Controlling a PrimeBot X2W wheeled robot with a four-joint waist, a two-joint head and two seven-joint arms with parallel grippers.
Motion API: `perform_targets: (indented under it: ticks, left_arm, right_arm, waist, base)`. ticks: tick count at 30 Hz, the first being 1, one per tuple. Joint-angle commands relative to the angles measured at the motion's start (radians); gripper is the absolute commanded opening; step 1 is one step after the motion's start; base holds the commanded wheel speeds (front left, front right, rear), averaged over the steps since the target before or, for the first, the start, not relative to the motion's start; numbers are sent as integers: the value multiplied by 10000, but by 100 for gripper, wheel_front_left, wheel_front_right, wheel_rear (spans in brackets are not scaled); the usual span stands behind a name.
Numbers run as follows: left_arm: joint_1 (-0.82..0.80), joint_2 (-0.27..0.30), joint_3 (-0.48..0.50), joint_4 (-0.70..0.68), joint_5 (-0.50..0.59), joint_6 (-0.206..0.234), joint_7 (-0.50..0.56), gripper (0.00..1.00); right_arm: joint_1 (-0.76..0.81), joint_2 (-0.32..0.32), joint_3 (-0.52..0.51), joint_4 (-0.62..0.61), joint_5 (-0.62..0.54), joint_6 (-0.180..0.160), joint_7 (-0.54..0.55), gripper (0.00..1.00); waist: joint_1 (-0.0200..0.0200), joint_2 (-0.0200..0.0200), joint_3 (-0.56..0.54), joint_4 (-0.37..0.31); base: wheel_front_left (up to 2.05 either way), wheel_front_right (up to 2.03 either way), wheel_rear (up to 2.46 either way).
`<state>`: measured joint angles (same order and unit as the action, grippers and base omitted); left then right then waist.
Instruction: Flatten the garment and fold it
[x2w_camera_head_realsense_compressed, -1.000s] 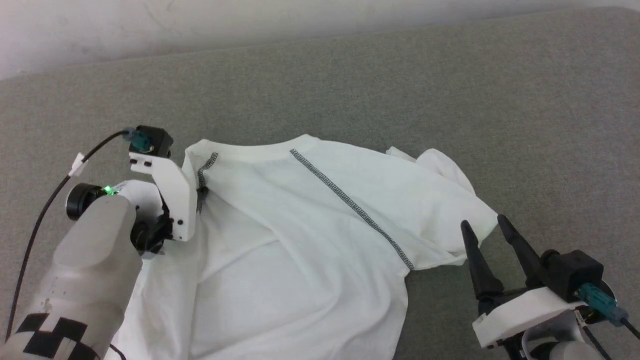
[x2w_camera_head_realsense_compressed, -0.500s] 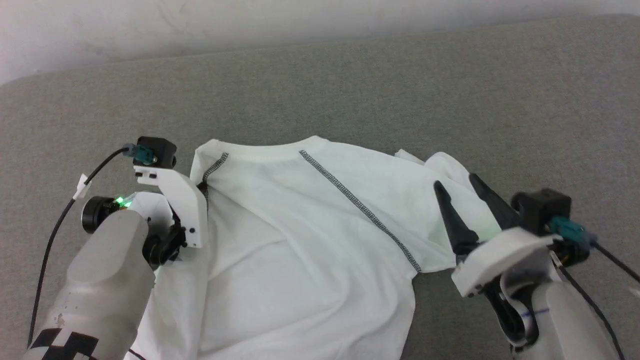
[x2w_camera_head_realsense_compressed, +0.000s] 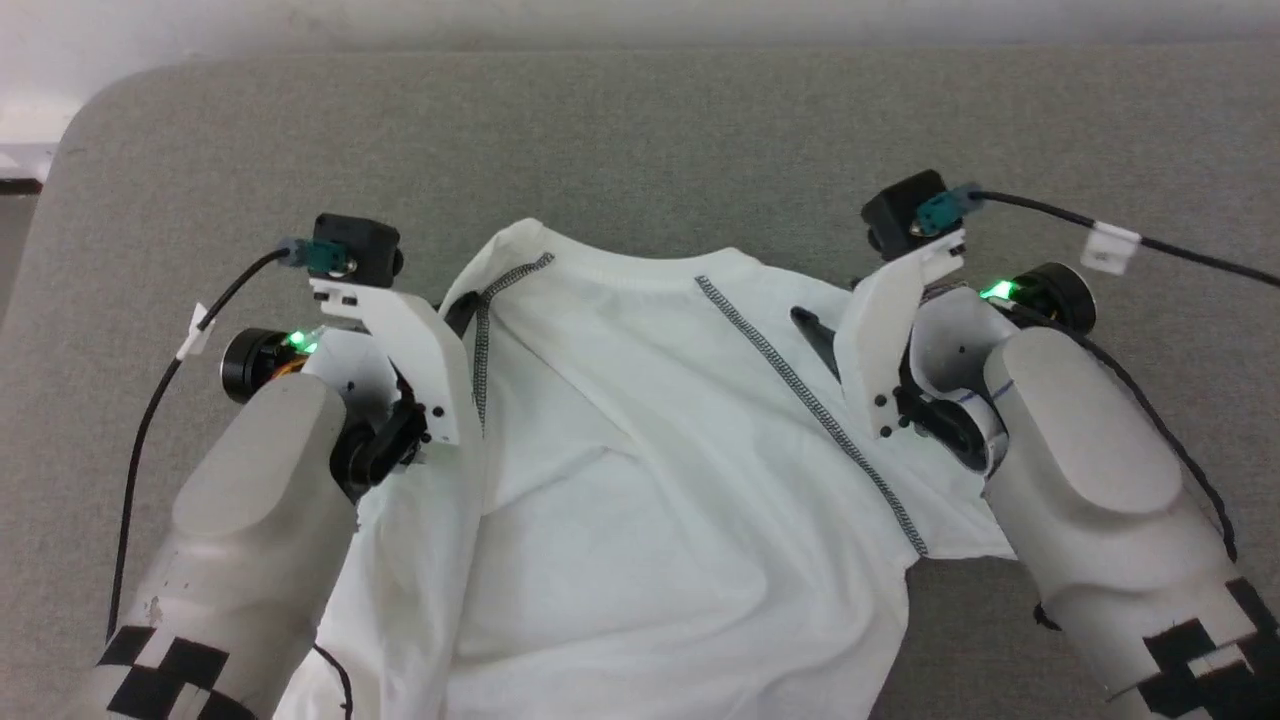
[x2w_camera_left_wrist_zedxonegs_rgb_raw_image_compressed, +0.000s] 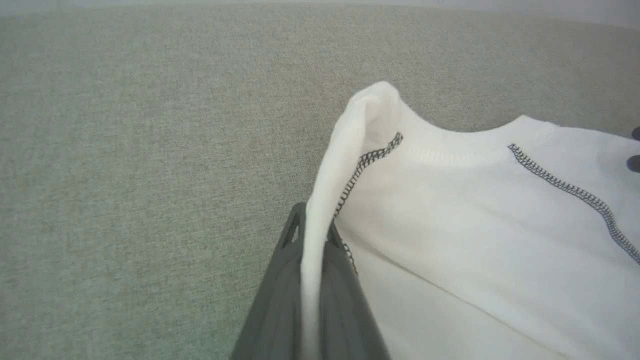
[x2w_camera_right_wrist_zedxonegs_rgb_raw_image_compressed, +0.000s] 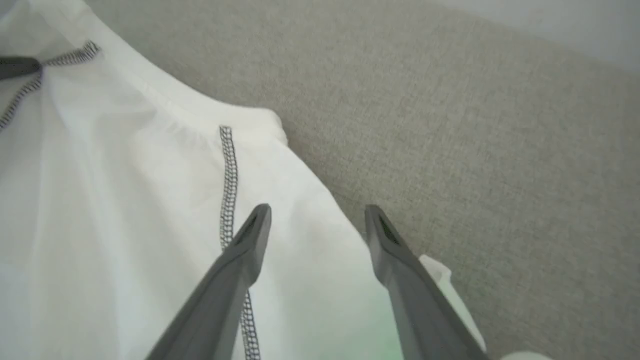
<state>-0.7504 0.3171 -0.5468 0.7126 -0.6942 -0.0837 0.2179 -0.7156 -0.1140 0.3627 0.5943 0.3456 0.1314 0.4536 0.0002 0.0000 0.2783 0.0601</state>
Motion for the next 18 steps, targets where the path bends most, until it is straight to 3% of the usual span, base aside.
perform_targets:
  ticks: [1,7,8,9,10,11,14,18]
  left_arm:
    - [-211,-50,-16,-84,10,-50,-101,0]
    - [-325,-54,-105,-243,19,-125,-243,0]
    - [-327,-37,-120,-267,29,-134,-275,0]
    - [-321,-24,-127,-287,26,-141,-300,0]
    - [-314,-4,-130,-302,18,-149,-321,0]
    - [-308,19,-135,-314,16,-156,-341,0]
    - [-282,84,-148,-322,-2,-172,-376,0]
    - [-254,207,-125,-358,-16,-185,-524,0]
  right_arm:
    - [-415,-123,429,682,64,-7,521,100]
    - [-1070,-83,1585,2475,889,-7,2103,100]
    - [-1110,-75,1714,2713,1037,-7,2393,91]
    - [-1131,-50,1775,2925,1239,-7,2662,47]
    - [-1159,-29,1848,3107,1399,-7,2912,34]
    - [-1197,-12,1916,3235,1529,-7,3081,0]
    - [-1285,68,2084,3351,1922,-7,3208,0]
    - [-1499,-27,2363,2959,2275,-7,2303,0]
  waist:
    - [-2,0,397,393]
    - [-2,0,629,516]
    - [-2,0,653,518]
    - [-2,0,673,518]
    - [-2,0,688,514]
    - [-2,0,697,508]
    - [-2,0,674,471]
    - [-2,0,405,374]
  base:
    - [0,0,0]
    - [0,0,0]
    - [0,0,0]
    - [0,0,0]
    - [0,0,0]
    - [0,0,0]
    - [0,0,0]
    - [0,0,0]
